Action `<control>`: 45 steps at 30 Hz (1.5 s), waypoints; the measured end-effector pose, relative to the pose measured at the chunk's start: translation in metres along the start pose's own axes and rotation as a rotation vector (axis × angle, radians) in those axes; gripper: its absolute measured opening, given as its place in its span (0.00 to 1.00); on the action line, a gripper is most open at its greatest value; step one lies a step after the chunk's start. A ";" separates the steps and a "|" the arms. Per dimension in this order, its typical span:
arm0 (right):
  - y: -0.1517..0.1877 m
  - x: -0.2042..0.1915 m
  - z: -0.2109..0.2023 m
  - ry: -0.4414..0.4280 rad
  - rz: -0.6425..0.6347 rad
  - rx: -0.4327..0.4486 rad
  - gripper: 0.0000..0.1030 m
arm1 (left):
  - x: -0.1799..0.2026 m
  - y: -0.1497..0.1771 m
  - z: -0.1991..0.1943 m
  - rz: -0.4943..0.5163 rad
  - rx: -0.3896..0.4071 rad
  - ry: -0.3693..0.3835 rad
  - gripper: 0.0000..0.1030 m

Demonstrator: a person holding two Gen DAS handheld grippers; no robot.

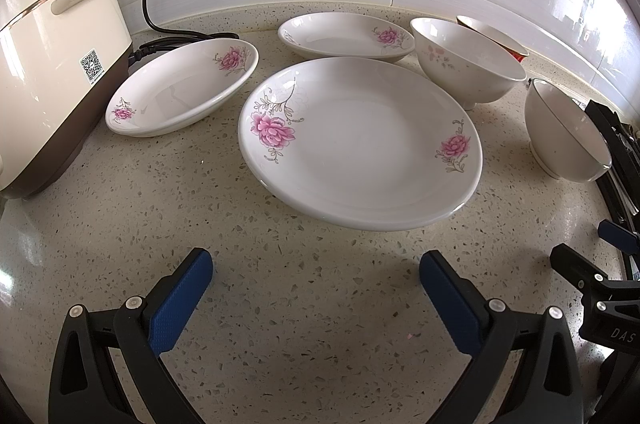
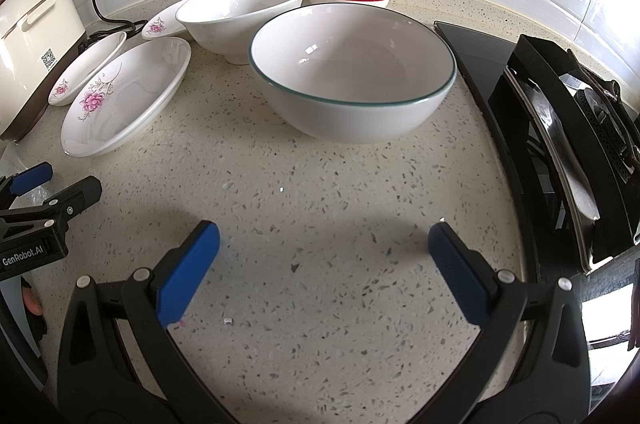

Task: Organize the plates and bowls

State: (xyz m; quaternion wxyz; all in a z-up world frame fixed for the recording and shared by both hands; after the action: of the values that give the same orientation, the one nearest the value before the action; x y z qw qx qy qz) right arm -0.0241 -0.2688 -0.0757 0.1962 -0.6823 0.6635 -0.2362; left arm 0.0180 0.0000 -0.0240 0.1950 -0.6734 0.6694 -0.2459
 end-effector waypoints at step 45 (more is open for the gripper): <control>-0.004 -0.003 0.002 0.030 0.059 -0.047 1.00 | -0.006 0.013 -0.012 0.065 -0.060 0.082 1.00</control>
State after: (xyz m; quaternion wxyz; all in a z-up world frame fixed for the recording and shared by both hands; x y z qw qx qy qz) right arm -0.0194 -0.2652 -0.0754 0.1770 -0.6633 0.6914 -0.2252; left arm 0.0007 0.0060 -0.0218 0.1550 -0.6461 0.7054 -0.2467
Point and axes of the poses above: each gripper's, at about its wrist camera, not at the fingertips, and z roughly the way its jaws point, x to its right, y to its underside, the point moved 3 cm from there along z, roughly the way its jaws point, and after that the axes turned 4 degrees about y, right-handed, at the moved point
